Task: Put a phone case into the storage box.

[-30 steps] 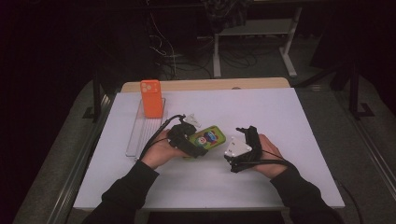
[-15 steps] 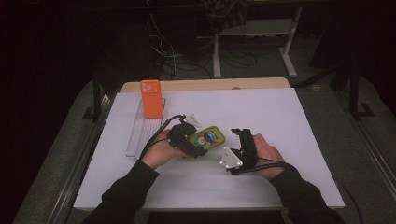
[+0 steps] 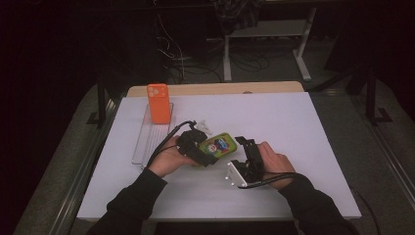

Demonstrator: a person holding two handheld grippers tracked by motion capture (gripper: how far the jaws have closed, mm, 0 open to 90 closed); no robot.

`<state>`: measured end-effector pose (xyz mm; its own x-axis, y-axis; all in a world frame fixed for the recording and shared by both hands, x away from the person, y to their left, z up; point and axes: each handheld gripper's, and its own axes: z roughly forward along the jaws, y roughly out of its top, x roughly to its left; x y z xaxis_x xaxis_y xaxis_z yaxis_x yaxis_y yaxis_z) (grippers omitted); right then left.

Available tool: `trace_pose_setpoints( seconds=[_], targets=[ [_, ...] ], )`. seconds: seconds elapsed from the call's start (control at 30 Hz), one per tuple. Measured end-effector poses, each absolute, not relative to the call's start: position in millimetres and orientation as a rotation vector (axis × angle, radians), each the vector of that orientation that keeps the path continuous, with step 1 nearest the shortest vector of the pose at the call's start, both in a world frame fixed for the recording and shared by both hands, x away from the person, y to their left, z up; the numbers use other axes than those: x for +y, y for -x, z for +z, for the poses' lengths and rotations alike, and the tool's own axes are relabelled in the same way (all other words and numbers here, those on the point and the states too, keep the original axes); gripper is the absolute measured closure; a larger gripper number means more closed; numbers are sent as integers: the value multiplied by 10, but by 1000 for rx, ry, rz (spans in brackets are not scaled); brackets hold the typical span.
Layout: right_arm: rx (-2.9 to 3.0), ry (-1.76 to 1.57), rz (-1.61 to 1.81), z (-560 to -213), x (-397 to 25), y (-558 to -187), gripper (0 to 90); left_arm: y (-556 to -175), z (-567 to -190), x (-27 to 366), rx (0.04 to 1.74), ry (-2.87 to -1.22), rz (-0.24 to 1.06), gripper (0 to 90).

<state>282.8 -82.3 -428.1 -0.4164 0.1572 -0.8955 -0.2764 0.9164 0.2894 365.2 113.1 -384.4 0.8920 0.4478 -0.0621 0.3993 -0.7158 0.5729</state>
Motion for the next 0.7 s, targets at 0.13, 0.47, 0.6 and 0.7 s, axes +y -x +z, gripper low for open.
trace_pose_setpoints(
  seconds=[0.13,0.47,0.6,0.7],
  targets=[
    [1908,125,460,-4296,-790,-2812,136,-3646,-3839,1123,608,-2457,111,156],
    [1831,172,442,-4350,-716,-2780,310,-3621,-3840,1087,613,-2433,109,156],
    [1809,197,429,-4370,-701,-2771,403,-3617,-3833,1080,596,-2449,117,156],
    [1803,220,407,-4391,-690,-2768,458,-3604,-3814,1065,585,-2459,115,156]
  ],
)
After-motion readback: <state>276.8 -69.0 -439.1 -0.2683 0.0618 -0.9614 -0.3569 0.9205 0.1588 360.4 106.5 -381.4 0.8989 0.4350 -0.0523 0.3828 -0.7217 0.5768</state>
